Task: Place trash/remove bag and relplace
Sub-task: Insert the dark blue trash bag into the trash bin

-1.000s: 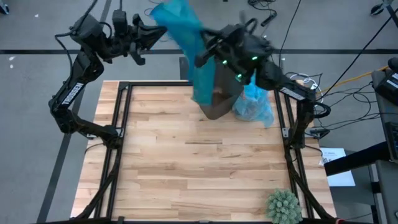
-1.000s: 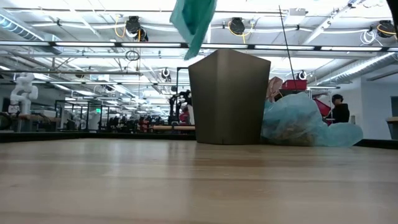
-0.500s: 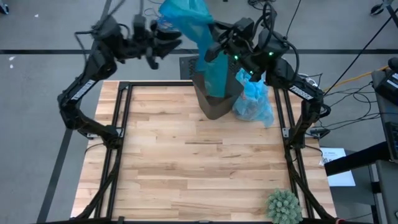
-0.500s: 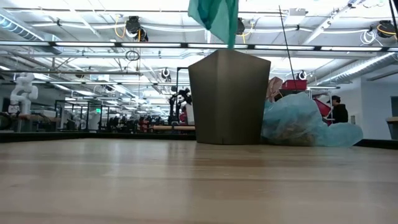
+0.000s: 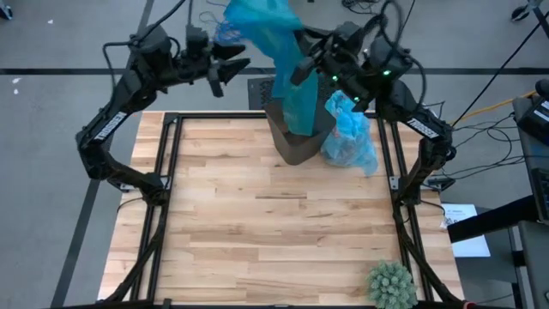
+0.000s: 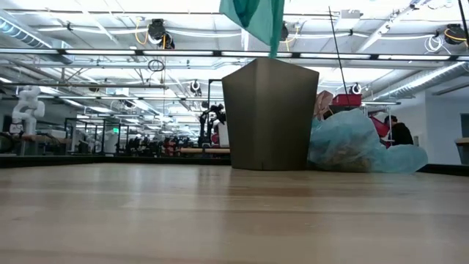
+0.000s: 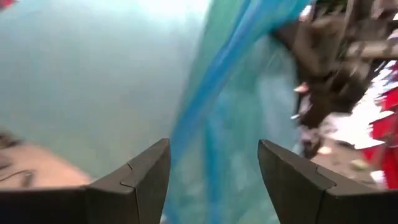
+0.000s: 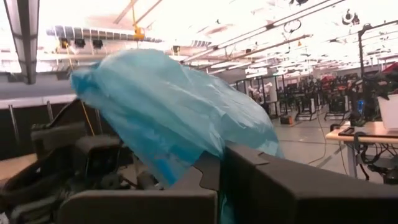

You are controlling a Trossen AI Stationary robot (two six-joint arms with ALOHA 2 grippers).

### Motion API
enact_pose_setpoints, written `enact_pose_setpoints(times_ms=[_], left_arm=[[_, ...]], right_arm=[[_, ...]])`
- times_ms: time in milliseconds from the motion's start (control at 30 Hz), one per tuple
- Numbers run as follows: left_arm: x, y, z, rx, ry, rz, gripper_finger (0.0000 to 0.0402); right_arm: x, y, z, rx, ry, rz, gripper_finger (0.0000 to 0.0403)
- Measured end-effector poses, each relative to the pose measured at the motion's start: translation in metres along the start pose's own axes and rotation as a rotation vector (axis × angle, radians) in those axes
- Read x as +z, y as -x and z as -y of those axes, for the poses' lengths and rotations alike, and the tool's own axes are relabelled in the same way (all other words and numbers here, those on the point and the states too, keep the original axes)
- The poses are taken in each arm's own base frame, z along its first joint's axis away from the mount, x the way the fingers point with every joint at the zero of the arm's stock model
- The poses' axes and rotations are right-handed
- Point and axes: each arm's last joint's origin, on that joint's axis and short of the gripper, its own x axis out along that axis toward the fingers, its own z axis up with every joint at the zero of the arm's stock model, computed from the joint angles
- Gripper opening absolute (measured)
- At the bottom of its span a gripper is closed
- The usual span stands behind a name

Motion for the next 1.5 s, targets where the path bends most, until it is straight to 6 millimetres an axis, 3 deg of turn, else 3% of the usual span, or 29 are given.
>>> enact_pose_setpoints(times_ms=[133, 367, 767, 900, 1067, 1100, 1267, 1500], left_arm=[[0.000, 0.002, 0.002, 0.083, -0.041, 0.005, 0.0235], [0.004, -0.014, 0.001, 0.019, -0.027, 0.103, 0.0235], [-0.003, -0.038, -0.008, 0.000, -0.018, 0.128, 0.0230], [-0.002, -0.039, -0.008, 0.001, 0.000, 0.152, 0.0181], [-0.001, -0.039, -0.006, -0.076, -0.042, 0.154, 0.0030], [-0.001, -0.039, -0.006, -0.092, -0.041, 0.150, 0.0017], [-0.001, -0.038, -0.007, -0.091, -0.036, 0.148, 0.0003], [-0.001, -0.039, -0.007, -0.100, 0.007, 0.143, 0.0001]], right_arm=[[0.006, 0.004, 0.002, 0.000, -0.009, 0.017, 0.0000], [0.005, 0.003, 0.002, 0.015, -0.012, 0.013, 0.0000], [-0.001, 0.003, 0.001, 0.047, -0.045, -0.041, 0.0000], [-0.002, 0.003, 0.001, 0.046, -0.047, -0.052, 0.0000], [-0.007, 0.002, 0.004, 0.031, 0.017, -0.103, 0.0000], [-0.010, 0.001, 0.007, 0.015, 0.049, -0.131, 0.0000], [-0.033, -0.001, 0.031, -0.126, 0.213, -0.348, 0.0000], [-0.050, -0.003, 0.069, -0.254, 0.304, -0.553, 0.0000]])
